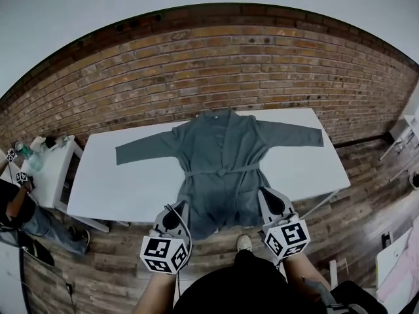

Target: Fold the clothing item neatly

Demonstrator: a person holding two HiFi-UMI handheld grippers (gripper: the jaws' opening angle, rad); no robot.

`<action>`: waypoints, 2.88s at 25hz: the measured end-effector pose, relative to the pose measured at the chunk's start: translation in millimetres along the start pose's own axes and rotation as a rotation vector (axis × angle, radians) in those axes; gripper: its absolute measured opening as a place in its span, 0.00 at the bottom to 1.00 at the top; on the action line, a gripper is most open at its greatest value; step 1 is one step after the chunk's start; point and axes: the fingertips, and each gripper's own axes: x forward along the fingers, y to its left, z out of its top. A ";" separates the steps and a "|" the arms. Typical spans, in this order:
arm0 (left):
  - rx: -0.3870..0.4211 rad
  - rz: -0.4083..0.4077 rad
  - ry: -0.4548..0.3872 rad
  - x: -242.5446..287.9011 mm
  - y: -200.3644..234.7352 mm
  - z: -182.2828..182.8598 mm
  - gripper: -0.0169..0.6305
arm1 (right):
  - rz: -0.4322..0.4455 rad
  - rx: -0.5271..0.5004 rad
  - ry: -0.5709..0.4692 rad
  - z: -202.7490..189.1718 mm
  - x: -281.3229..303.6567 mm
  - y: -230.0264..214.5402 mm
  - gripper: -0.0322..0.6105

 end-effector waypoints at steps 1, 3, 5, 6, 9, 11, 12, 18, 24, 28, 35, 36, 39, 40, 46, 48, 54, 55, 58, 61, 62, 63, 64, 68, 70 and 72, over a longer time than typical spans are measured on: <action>-0.003 0.006 0.000 10.8 2.6 4.3 0.01 | 0.006 0.000 -0.003 3.6 9.8 -7.7 0.04; -0.024 0.012 -0.001 32.9 6.1 12.4 0.01 | 0.025 -0.002 -0.002 8.7 28.5 -22.6 0.04; -0.048 0.011 -0.003 57.2 6.4 20.3 0.01 | 0.043 -0.004 0.007 10.0 46.3 -40.0 0.04; -0.054 0.011 -0.004 69.7 5.7 24.2 0.01 | 0.050 -0.001 0.014 9.4 54.6 -49.4 0.04; -0.048 0.020 0.003 106.3 3.1 32.5 0.01 | 0.051 0.010 0.026 7.6 75.3 -79.6 0.04; -0.040 0.027 0.015 129.2 0.9 35.6 0.01 | 0.046 0.023 0.026 7.0 86.6 -99.6 0.04; -0.037 0.029 0.021 139.1 -0.1 36.5 0.01 | 0.047 0.031 0.028 5.9 91.4 -108.2 0.04; -0.038 0.030 0.022 191.8 -1.8 45.7 0.01 | 0.035 0.053 0.036 -1.6 117.3 -153.7 0.04; -0.044 0.002 0.046 229.1 -5.3 42.0 0.01 | -0.044 0.089 0.052 -14.1 129.3 -198.5 0.04; -0.051 -0.024 0.057 245.9 -2.1 39.7 0.01 | -0.097 0.118 0.078 -25.5 134.0 -221.7 0.04; -0.044 -0.082 0.073 263.9 3.8 38.3 0.01 | -0.282 0.249 0.128 -56.8 111.7 -281.2 0.04; -0.045 -0.087 0.076 265.2 5.7 37.8 0.01 | -0.315 0.286 0.133 -62.7 106.6 -290.3 0.04; -0.048 -0.094 0.087 268.6 9.6 35.0 0.01 | -0.423 0.396 0.138 -78.9 90.0 -322.0 0.04; -0.048 -0.096 0.090 269.8 9.9 34.2 0.01 | -0.457 0.417 0.142 -83.4 84.3 -333.8 0.04; -0.042 -0.107 0.119 278.6 1.2 25.0 0.01 | -0.586 0.365 0.253 -110.2 53.5 -404.4 0.04; -0.037 -0.108 0.127 280.8 -3.1 22.3 0.01 | -0.617 0.333 0.309 -121.3 45.1 -427.9 0.04; -0.037 -0.091 0.157 284.4 -14.4 8.5 0.01 | -0.680 0.304 0.466 -166.7 35.2 -485.0 0.04; -0.036 -0.088 0.161 284.6 -15.6 6.7 0.01 | -0.687 0.320 0.480 -174.3 34.9 -492.6 0.04; -0.031 -0.078 0.172 285.4 -17.6 2.7 0.01 | -0.711 0.362 0.511 -188.6 36.4 -515.2 0.05; -0.031 -0.068 0.189 286.8 -20.3 -1.9 0.01 | -0.728 0.401 0.551 -205.9 37.5 -538.7 0.11; -0.029 -0.066 0.195 287.1 -21.9 -3.1 0.01 | -0.728 0.413 0.569 -212.1 37.3 -545.6 0.14; -0.027 -0.064 0.201 287.2 -23.8 -3.8 0.01 | -0.724 0.420 0.588 -217.9 37.4 -551.6 0.16; -0.024 -0.063 0.205 287.5 -25.5 -4.0 0.01 | -0.714 0.421 0.608 -223.0 38.0 -556.5 0.17; -0.008 -0.052 0.228 287.6 -25.6 -10.2 0.01 | -0.664 0.380 0.683 -239.8 40.4 -566.9 0.27; -0.012 -0.047 0.247 286.7 -24.3 -16.6 0.01 | -0.661 0.385 0.709 -246.7 37.3 -570.6 0.27; -0.020 -0.048 0.258 288.8 -24.5 -20.5 0.01 | -0.673 0.432 0.700 -248.7 35.1 -577.8 0.27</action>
